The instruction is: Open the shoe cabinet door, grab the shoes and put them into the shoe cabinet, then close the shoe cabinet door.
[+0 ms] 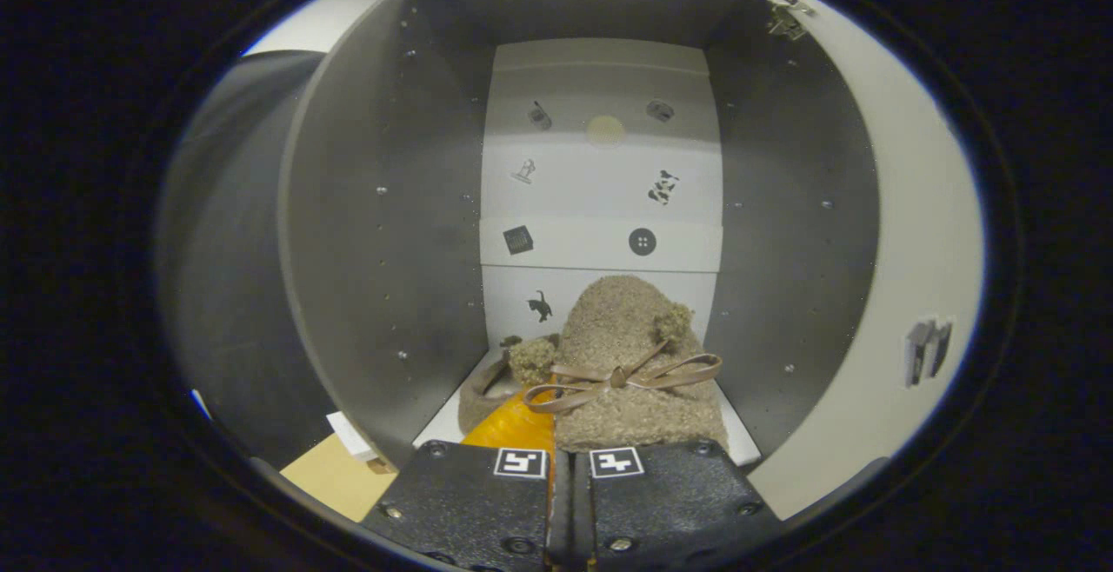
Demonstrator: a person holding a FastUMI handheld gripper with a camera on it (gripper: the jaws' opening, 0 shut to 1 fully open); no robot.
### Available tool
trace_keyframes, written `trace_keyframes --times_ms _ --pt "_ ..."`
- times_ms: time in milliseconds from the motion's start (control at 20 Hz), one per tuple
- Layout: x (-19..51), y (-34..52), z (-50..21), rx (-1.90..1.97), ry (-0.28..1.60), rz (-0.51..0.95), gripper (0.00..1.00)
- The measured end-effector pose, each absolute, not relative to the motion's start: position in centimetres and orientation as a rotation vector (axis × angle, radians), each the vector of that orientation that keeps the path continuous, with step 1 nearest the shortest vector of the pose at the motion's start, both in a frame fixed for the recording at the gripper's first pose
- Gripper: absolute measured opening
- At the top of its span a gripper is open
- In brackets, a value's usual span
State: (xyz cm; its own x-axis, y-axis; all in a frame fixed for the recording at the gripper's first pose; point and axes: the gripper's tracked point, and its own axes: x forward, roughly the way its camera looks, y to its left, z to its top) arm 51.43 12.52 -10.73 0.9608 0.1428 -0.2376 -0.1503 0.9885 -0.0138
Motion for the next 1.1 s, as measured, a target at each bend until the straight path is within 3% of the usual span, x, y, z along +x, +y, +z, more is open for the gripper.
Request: trace_keyframes --times_ms 500,1100 --pt "61.4 11.3 -16.6 0.005 0.369 0.096 0.06" --pt "64.4 10.7 -22.0 0.068 0.682 0.045 0.07"
